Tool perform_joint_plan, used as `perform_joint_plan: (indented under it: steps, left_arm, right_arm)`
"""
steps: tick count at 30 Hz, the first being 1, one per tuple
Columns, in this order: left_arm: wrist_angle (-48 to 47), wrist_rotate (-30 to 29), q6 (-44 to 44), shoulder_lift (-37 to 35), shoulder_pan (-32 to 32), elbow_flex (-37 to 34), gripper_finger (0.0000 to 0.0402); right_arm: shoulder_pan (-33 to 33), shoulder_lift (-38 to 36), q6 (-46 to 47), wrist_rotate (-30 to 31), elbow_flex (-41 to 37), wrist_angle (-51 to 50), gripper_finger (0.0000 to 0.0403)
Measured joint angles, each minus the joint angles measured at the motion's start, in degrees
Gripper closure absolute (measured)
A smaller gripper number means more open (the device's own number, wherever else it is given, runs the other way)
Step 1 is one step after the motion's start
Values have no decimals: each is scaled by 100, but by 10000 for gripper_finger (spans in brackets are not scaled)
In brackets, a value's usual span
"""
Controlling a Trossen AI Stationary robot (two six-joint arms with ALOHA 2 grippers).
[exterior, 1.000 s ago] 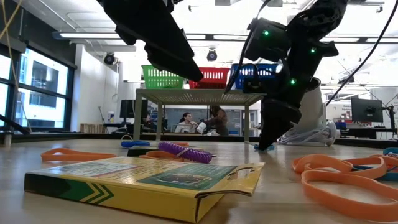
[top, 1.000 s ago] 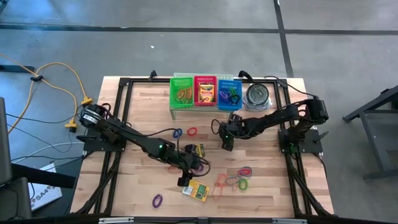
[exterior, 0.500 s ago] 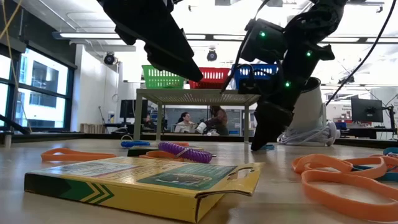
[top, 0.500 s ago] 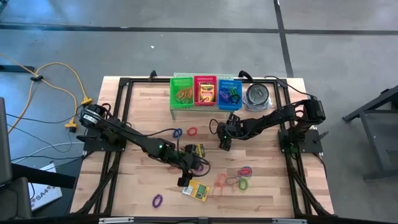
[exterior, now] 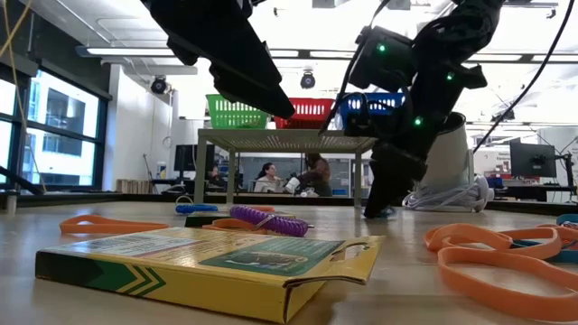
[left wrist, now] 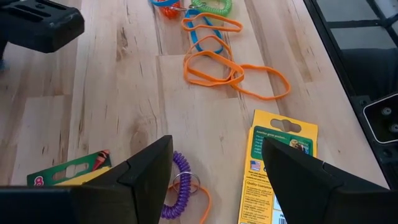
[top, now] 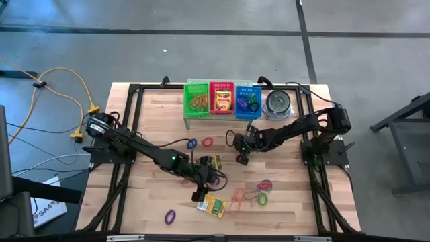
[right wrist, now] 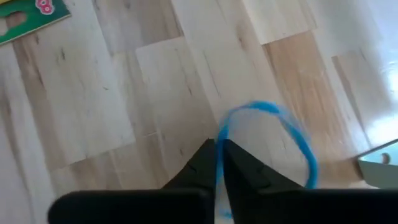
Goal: Pick & Place Office Desk Supplies
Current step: Put the top blue rubber band into the green bin on the shelf
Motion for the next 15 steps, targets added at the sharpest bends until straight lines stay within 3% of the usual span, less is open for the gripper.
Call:
perform_joint_plan:
  steps: [10,15]
  left_arm:
    - [7,0,-15,0,0,0,160]
    - [309,0,-707,0,-4,-2,160]
  right_arm:
    - [423,-228,14,814,-38,-66,401]
    - [677,-557,128,1080,-24,-91,401]
